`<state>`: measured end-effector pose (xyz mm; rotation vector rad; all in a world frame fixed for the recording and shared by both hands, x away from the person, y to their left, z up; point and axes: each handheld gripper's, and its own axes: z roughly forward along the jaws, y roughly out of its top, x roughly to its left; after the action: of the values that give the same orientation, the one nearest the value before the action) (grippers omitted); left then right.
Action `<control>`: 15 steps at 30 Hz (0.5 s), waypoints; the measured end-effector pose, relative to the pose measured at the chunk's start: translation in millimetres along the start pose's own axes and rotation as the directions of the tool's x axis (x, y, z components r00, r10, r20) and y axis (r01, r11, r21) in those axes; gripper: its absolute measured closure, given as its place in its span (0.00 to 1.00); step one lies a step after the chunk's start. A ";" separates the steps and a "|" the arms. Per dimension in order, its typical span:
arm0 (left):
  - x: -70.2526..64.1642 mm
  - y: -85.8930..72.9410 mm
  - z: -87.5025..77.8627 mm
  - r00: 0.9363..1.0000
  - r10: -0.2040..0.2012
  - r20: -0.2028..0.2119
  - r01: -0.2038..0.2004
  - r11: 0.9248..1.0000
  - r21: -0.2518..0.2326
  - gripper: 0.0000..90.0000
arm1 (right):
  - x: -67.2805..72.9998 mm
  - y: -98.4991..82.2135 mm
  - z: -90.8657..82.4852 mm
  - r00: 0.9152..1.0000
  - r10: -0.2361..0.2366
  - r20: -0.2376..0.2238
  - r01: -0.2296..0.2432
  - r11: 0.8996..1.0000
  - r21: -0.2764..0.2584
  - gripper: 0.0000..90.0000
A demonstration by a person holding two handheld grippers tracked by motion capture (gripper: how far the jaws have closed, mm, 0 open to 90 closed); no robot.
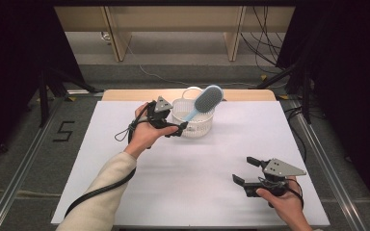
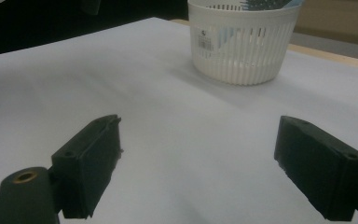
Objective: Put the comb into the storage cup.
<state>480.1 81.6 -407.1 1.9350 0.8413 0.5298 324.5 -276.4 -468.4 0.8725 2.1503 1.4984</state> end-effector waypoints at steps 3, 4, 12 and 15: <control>-0.2 -3.6 -4.4 1.000 0.006 -0.007 -0.006 1.000 -0.007 0.05 | -0.1 0.1 -0.1 1.000 0.001 0.001 -0.001 1.000 0.001 0.17; -0.7 -5.3 -6.0 1.000 0.011 -0.010 -0.011 1.000 -0.008 0.06 | -0.2 0.0 -0.2 1.000 0.000 0.001 0.000 1.000 0.002 0.17; 0.5 -19.0 -15.2 1.000 0.019 -0.008 -0.019 1.000 0.004 0.05 | -0.6 -0.2 0.0 1.000 -0.001 0.002 0.001 1.000 0.000 0.17; 0.9 -24.6 -17.8 1.000 0.017 -0.008 -0.017 1.000 0.001 0.05 | -0.6 -0.2 0.2 1.000 0.001 0.000 -0.001 1.000 0.000 0.17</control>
<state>460.6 100.9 -420.3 1.9435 0.8318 0.5479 324.9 -276.7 -468.7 0.8743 2.1502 1.4984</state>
